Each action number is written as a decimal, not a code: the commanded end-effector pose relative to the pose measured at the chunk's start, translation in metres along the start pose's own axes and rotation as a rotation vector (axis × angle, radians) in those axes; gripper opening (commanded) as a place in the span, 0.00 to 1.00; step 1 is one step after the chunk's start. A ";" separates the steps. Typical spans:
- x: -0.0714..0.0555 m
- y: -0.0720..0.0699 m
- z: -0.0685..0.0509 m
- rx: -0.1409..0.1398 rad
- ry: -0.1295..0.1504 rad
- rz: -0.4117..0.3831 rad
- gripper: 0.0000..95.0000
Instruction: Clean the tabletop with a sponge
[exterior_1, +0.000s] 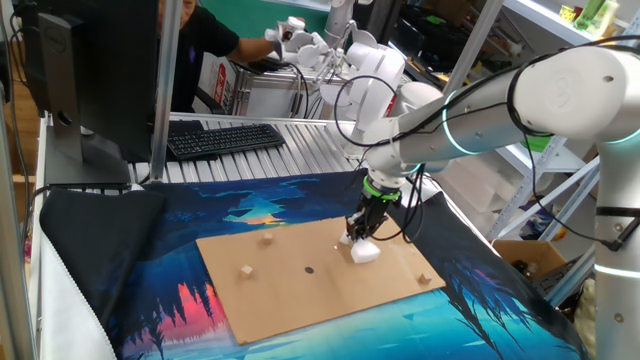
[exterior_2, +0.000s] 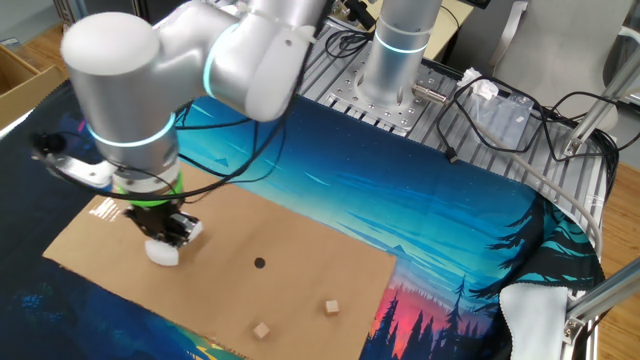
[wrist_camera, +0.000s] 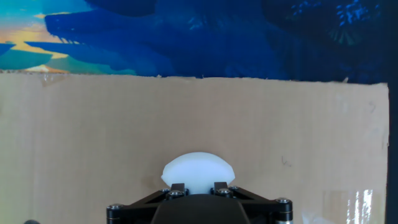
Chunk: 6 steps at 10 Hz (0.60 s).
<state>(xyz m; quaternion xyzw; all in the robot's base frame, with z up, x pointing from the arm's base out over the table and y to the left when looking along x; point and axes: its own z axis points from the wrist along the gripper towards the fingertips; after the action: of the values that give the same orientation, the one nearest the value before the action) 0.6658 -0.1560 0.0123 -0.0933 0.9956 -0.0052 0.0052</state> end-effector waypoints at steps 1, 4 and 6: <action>-0.004 -0.013 -0.006 0.001 0.002 -0.027 0.00; -0.002 -0.016 -0.002 0.001 -0.006 -0.034 0.00; -0.004 -0.016 0.004 0.000 -0.007 -0.035 0.00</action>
<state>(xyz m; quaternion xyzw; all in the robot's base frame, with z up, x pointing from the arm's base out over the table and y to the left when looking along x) 0.6714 -0.1709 0.0097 -0.1108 0.9938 -0.0059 0.0084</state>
